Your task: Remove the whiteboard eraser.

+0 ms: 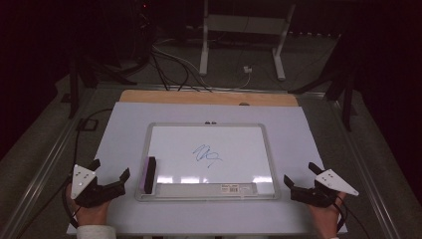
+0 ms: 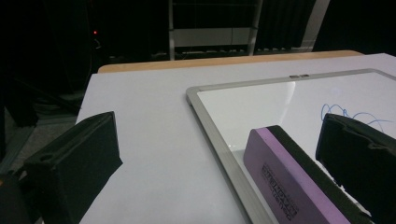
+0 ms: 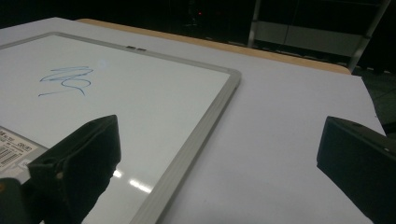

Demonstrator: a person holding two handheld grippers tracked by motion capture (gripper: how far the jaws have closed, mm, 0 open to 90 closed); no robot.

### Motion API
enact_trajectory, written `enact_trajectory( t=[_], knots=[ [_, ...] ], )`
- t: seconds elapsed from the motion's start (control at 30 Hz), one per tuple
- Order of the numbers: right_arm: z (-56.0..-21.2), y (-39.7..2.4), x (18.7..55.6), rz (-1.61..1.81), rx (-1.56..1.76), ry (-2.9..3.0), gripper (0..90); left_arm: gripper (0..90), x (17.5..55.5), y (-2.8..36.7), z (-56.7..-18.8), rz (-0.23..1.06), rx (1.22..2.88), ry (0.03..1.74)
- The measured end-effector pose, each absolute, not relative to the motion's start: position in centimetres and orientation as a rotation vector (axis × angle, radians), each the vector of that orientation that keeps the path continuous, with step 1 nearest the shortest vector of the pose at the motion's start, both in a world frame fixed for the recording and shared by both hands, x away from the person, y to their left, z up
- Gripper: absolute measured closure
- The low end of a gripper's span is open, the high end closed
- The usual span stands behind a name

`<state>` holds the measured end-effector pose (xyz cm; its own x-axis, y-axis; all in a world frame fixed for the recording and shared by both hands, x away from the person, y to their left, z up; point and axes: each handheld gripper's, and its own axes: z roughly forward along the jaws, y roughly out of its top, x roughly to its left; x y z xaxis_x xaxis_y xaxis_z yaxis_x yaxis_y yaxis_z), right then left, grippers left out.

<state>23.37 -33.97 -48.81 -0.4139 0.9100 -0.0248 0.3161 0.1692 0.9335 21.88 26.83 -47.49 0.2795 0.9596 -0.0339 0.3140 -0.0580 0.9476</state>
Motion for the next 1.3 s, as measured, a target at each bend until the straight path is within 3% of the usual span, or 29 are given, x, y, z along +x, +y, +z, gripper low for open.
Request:
enact_trajectory(
  t=[0.77,1.3],
  knots=[
    [-48.7,-33.9,23.1,1.255,1.157,1.832,0.2,0.6,22.6,25.8,-46.4,0.736,1.665,1.215],
    [-48.7,-33.8,23.1,1.249,1.152,1.841,0.2,1.3,24.2,25.5,-46.4,0.591,1.736,1.262]
  ],
)
